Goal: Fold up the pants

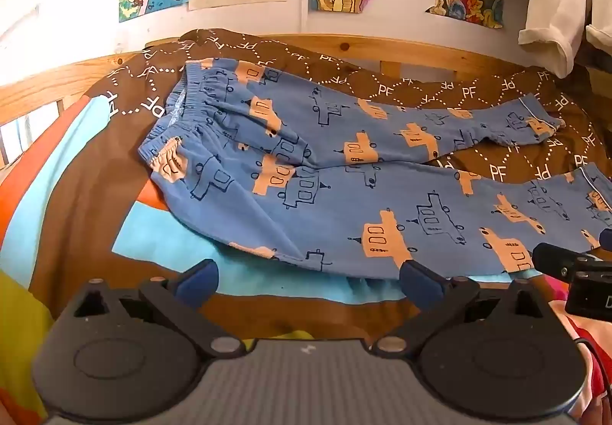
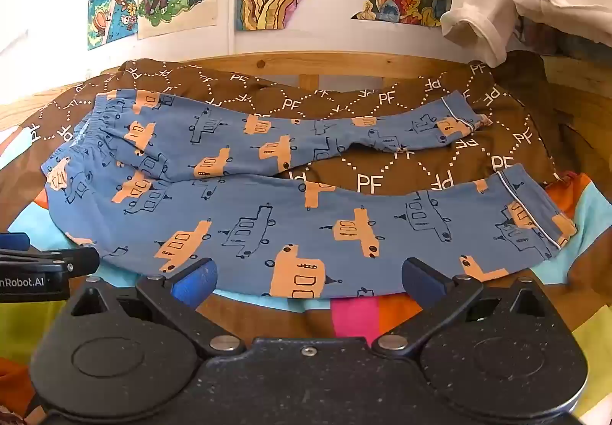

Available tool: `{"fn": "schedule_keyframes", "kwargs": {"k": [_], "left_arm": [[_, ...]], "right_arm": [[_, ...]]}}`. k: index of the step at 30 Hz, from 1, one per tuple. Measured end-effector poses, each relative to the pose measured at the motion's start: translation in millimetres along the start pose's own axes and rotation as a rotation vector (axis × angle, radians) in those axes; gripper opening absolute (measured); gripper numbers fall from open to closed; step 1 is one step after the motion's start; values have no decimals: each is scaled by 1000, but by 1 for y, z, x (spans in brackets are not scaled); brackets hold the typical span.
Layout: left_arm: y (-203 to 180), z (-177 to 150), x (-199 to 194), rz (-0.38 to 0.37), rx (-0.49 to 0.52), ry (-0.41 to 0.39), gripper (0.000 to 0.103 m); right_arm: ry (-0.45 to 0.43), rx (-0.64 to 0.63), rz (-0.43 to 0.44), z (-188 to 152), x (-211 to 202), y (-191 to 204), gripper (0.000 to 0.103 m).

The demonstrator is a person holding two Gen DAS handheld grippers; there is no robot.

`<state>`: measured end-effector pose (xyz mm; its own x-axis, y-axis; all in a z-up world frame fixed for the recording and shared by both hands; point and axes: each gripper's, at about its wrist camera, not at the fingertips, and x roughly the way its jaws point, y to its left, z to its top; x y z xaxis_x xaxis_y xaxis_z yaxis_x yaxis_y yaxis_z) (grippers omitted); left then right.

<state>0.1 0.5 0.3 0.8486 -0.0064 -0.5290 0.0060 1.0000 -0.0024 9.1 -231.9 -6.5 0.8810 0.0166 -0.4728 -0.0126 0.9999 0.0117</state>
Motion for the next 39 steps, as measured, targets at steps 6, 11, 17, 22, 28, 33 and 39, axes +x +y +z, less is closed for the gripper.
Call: {"fn": "schedule_keyframes", "kwargs": {"k": [6, 11, 17, 22, 28, 33, 39], "left_arm": [[-3, -1, -1, 1, 8, -7, 103], [-5, -2, 0, -4, 10, -2, 103], [-3, 0, 0, -9, 18, -4, 103], [-3, -1, -1, -9, 14, -1, 103], [-3, -1, -1, -7, 15, 1, 103], [-3, -1, 0, -8, 14, 2, 103], [-4, -2, 0, -7, 14, 1, 103]], "right_arm": [[2, 2, 3, 0, 1, 0, 102], [2, 4, 4, 0, 0, -1, 102], [3, 5, 5, 0, 1, 0, 102], [4, 6, 5, 0, 2, 0, 102], [3, 6, 5, 0, 1, 0, 102], [7, 9, 6, 0, 2, 0, 102], [7, 9, 5, -1, 2, 0, 102]]}}
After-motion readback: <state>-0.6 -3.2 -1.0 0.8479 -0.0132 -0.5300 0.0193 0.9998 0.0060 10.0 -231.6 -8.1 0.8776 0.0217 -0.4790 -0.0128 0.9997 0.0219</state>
